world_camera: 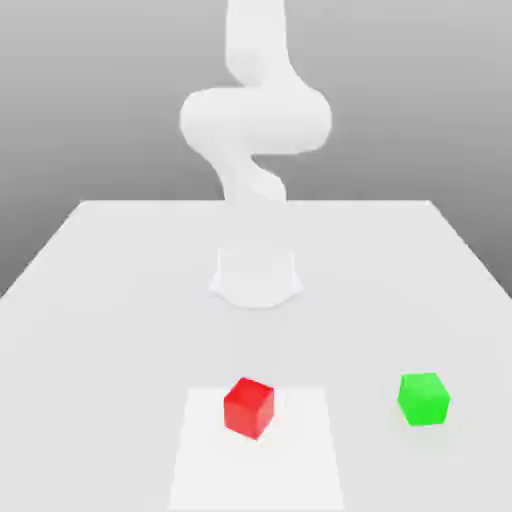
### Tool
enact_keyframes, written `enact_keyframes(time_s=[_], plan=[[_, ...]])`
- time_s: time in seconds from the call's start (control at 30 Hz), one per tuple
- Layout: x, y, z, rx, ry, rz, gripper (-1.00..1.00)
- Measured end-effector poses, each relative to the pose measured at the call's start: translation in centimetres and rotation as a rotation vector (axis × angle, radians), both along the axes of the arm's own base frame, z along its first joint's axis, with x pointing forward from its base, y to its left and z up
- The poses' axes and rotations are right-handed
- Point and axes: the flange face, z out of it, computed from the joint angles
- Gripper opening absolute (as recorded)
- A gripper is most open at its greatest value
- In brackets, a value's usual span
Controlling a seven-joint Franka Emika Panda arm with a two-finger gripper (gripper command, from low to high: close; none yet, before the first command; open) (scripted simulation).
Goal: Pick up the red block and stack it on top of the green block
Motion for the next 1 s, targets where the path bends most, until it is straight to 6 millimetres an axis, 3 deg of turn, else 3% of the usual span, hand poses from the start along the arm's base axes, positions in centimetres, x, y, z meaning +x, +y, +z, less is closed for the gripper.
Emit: enact_keyframes(time_s=[0.13, 0.3, 0.43, 0.57, 0.63, 0.97, 1.0], plan=[[4.2, 0.2, -9.9, 0.002, 0.148, -0.091, 0.00], [6.0, -0.7, -22.4, 0.033, 0.329, -0.200, 0.00], [4.7, -1.6, -32.5, 0.085, 0.480, -0.291, 0.00], [0.7, -1.7, -42.5, 0.172, 0.648, -0.389, 0.00], [-0.4, -1.6, -44.9, 0.195, 0.683, -0.414, 0.00], [-0.8, -1.6, -50.9, 0.203, 0.694, -0.423, 0.00], [-0.9, -1.6, -51.5, 0.202, 0.696, -0.422, -1.00]])
